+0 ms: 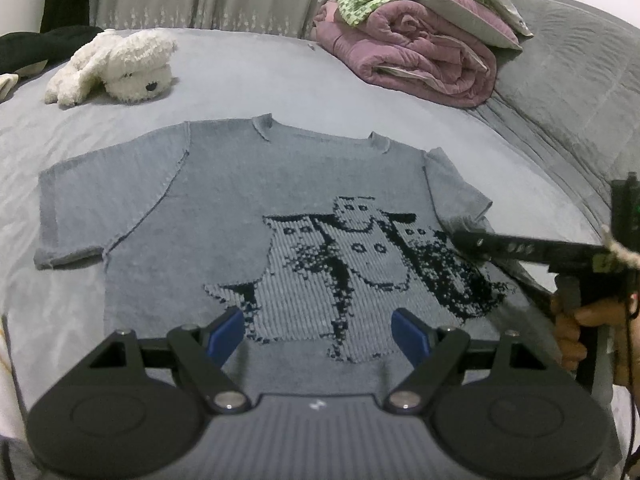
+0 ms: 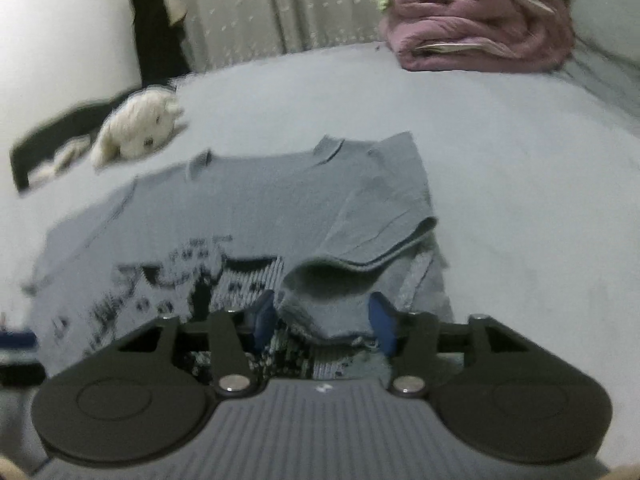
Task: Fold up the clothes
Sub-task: 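Fold the sleeve over the sweater body and open the right gripper, then move the open right gripper away from the folded sleeve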
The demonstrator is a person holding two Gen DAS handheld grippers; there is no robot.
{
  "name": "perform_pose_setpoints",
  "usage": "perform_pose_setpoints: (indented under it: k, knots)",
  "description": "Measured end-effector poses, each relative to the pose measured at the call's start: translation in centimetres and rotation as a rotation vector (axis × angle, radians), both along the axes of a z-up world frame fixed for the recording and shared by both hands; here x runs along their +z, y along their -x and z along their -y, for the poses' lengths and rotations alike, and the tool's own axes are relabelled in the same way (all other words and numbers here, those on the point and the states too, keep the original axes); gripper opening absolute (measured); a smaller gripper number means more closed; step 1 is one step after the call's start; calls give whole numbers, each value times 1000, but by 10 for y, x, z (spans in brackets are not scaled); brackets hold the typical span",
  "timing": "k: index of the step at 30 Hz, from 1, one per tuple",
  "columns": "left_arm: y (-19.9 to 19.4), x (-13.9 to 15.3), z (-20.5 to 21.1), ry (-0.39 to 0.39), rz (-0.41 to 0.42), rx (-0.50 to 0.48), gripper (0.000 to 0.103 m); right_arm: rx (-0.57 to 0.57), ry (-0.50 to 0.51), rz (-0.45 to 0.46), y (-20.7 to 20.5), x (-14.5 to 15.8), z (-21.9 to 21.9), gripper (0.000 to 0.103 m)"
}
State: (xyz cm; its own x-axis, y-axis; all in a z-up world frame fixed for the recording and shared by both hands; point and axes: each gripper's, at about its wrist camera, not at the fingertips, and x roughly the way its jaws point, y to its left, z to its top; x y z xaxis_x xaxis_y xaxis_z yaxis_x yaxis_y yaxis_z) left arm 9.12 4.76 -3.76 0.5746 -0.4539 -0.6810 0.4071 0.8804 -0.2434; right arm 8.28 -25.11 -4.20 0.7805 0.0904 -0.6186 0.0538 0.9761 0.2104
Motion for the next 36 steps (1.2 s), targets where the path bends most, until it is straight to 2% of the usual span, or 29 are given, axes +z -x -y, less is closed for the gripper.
perform_pose_setpoints:
  k: [5,10,12,18,25,29,36]
  knots:
    - [-4,-1,-3,22,-21,7,82,-120,-172,30,3,8,27,55]
    - [-10,-3,-6,31,-41,23,82,-226,-379,18,-10,-9,51,53]
    - [-12,-5,-8,35,-50,31,82,-238,-409,36,-15,-12,52,50]
    - [-18,-9,-10,50,-80,42,82,-257,-356,68,-40,-3,40,44]
    - [-18,-9,-9,47,-82,34,82,-111,-370,74,-55,14,13,44]
    - [-17,-8,-8,49,-78,25,82,-81,-376,72,-48,24,7,44]
    - [-14,-3,-6,63,-63,14,82,-136,-329,56,-11,39,22,44]
